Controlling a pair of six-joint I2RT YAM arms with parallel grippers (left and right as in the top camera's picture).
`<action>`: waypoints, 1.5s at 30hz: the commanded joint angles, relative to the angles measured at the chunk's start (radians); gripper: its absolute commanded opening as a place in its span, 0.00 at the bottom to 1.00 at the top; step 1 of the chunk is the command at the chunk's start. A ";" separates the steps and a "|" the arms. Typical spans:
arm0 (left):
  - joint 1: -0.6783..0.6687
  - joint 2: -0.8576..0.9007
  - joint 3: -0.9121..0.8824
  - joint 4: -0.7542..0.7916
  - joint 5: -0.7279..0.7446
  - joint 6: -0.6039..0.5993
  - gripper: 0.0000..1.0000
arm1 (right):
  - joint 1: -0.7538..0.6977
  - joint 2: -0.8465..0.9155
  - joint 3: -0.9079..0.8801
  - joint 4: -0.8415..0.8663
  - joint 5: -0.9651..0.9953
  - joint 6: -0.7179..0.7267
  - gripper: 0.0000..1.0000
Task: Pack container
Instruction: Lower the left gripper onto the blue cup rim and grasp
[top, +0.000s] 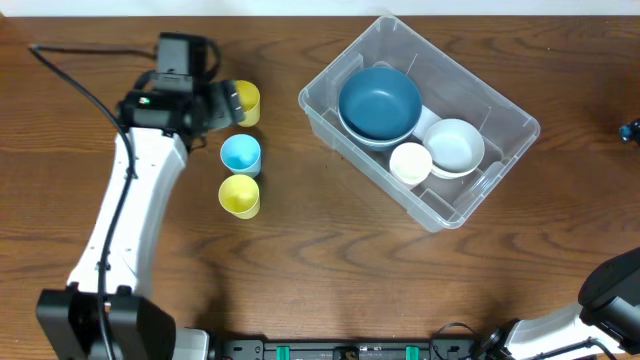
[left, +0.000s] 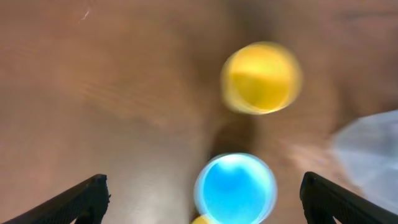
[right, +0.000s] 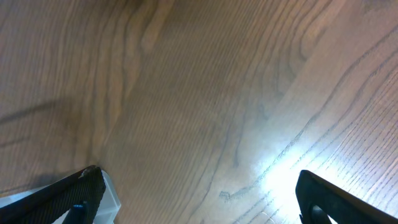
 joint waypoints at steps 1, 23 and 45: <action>0.047 0.017 -0.039 -0.022 0.065 -0.011 0.98 | -0.005 0.002 -0.005 0.000 0.005 0.011 0.99; 0.061 0.169 -0.133 -0.029 0.185 0.053 0.99 | -0.005 0.002 -0.005 0.000 0.005 0.012 0.99; 0.061 0.266 -0.124 0.053 0.185 0.056 0.24 | -0.005 0.002 -0.005 0.000 0.005 0.011 0.99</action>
